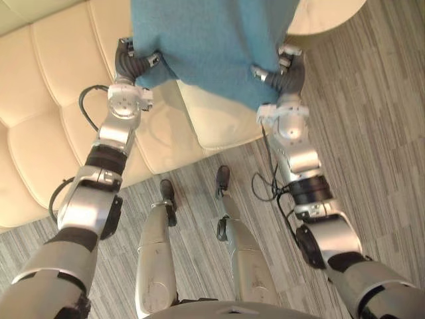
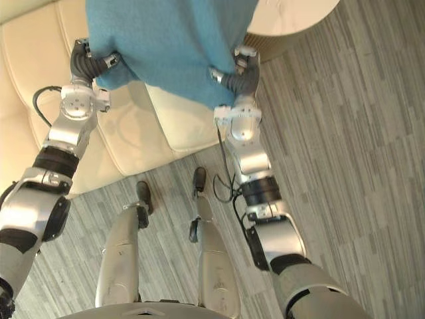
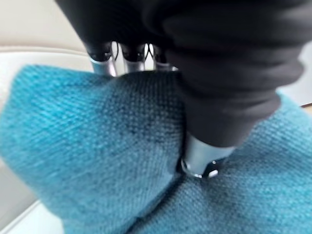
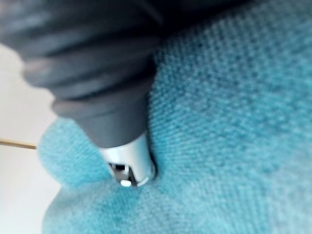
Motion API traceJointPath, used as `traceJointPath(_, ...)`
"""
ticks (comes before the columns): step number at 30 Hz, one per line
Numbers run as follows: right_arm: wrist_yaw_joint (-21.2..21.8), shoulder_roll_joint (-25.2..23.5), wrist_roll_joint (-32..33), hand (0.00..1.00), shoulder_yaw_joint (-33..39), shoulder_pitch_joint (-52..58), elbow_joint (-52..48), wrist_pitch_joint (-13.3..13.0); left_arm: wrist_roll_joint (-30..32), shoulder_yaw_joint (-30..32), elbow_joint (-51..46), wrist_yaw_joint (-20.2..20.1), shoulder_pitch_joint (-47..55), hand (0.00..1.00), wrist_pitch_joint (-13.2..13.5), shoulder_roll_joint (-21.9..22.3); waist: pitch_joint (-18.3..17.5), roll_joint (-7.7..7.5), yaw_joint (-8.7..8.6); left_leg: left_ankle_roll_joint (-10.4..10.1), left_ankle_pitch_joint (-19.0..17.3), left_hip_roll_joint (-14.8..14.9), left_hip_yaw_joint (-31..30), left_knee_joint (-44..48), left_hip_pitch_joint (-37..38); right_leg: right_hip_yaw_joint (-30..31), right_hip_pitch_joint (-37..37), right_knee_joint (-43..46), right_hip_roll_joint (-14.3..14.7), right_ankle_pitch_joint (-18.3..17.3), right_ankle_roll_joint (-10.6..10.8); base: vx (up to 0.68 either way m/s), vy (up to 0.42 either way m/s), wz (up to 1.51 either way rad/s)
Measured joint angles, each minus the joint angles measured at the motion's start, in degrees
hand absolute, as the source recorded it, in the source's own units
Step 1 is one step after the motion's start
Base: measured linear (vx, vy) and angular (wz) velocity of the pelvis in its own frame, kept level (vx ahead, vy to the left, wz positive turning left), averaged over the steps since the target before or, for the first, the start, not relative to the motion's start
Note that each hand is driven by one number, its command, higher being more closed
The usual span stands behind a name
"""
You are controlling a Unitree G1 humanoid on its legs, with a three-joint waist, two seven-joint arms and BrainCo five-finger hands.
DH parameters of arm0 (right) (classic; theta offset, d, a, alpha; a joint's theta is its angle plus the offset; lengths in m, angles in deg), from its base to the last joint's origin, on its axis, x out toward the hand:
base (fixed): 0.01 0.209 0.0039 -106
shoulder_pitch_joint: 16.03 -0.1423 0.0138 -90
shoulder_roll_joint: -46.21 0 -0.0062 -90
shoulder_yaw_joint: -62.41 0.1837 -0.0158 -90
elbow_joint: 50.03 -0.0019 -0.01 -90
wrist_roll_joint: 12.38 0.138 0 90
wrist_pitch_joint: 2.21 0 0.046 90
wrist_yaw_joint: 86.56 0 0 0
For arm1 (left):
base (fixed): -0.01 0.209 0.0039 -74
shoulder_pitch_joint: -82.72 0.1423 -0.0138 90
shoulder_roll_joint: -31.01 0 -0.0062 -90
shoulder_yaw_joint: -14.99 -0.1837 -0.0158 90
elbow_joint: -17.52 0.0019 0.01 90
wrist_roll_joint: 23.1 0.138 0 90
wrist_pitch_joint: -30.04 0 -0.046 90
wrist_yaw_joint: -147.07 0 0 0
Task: Pick up cushions and gather them together orderly.
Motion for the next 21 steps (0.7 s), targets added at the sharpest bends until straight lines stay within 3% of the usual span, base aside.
traceJointPath(4,0.5,-2.5,0.0,1.0,0.0,7.9,-3.3,-0.5,-0.1,0.0,-5.9,0.6,6.6,1.0,0.2,1.6,0.0,0.02,-0.14,-0.4,1.5,-1.4,-0.1,-3.7,4.8,-0.4,3.1,0.2,-0.8,-1.1,0.0,0.06,-0.043,0.15)
traceJointPath(12,3.8,-4.6,-1.0,1.0,0.1,29.2,-20.0,-0.8,0.1,1.8,-28.8,1.3,31.3,1.0,0.3,11.9,-1.0,0.14,-0.83,-0.9,3.7,-4.2,-0.3,-13.5,19.0,-2.4,13.5,1.6,-2.5,-5.7,0.2,0.07,-0.031,0.17)
traceJointPath(21,10.7,-8.4,-7.6,1.0,-0.9,47.9,-29.7,-0.8,5.6,1.8,-43.6,-0.7,56.8,1.0,0.3,17.4,-10.3,1.39,-0.82,-1.3,3.9,-5.1,-1.6,-18.6,29.3,-4.2,22.3,1.4,-2.9,-9.3,0.6,0.09,0.001,0.11)
